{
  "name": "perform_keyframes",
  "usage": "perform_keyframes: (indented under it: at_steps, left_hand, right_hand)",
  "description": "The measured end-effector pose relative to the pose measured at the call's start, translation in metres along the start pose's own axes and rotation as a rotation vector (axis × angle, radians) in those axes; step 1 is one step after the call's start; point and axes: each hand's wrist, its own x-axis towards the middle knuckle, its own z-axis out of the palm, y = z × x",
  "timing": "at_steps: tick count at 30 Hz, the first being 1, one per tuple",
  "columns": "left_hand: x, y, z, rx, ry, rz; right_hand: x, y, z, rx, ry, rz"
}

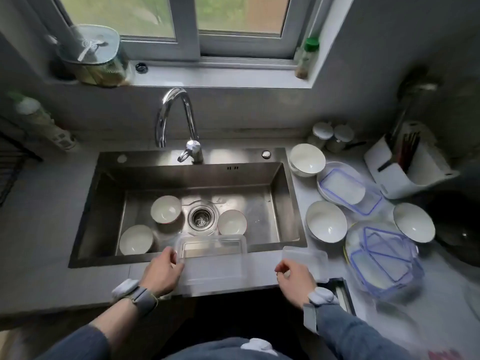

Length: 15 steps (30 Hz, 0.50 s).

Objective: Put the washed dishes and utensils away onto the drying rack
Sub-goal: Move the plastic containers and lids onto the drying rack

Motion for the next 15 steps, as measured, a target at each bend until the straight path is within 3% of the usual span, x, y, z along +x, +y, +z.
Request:
perform_keyframes:
  at_steps: [5,15]
  left_hand:
    - [0.005,0.012,-0.001,0.043,-0.078,0.105]
    - [-0.003,0.057,0.006,0.006,-0.149,0.147]
  right_hand:
    - [-0.029,0.016,0.005,0.116,0.19,0.068]
    - [-0.04,0.039,-0.03,0.163,0.346,0.085]
